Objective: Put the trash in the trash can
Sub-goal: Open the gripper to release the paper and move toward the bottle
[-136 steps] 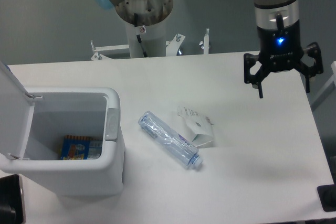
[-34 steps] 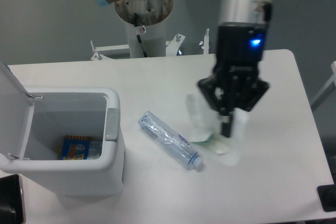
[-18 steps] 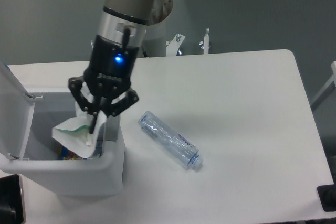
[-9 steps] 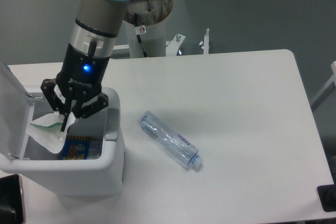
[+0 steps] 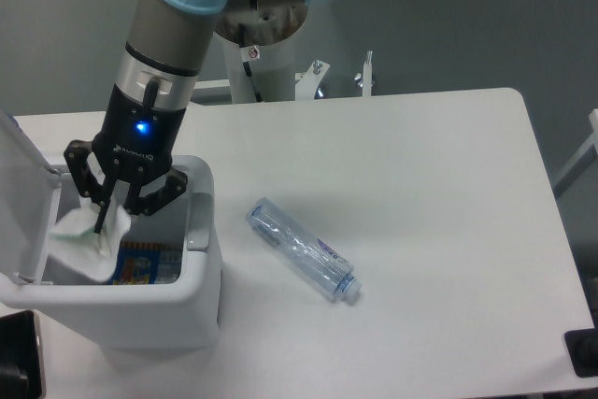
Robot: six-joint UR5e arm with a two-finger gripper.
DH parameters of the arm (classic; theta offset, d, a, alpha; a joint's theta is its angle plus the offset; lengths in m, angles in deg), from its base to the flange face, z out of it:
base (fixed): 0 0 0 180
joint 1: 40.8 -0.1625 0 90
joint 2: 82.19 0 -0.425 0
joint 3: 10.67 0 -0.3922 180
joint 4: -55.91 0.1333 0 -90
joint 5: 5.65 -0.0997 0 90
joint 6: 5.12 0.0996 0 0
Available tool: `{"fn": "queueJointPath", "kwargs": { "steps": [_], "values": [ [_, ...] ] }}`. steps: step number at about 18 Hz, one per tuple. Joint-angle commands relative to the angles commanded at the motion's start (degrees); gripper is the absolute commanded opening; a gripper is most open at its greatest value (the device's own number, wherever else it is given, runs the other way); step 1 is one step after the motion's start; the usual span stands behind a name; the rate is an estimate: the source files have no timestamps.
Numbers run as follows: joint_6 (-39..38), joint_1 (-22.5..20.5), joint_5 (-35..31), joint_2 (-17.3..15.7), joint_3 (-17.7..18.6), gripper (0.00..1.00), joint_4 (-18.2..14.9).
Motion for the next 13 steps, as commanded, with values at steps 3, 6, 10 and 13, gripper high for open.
{"fn": "queueJointPath", "kwargs": {
  "steps": [3,6,10,13],
  "values": [
    [-0.88,-3.95,0.27,-0.26,-0.26,1.00,0.00],
    [-1.84,-9.31,0.35,0.17,-2.36,1.00,0.00],
    [-6.31,-14.67,0.01,1.40,-4.66,1.00,-0.17],
    [-6.94,-18.37,-0.44,1.76,-3.52,1.00,-0.88]
  ]
}}
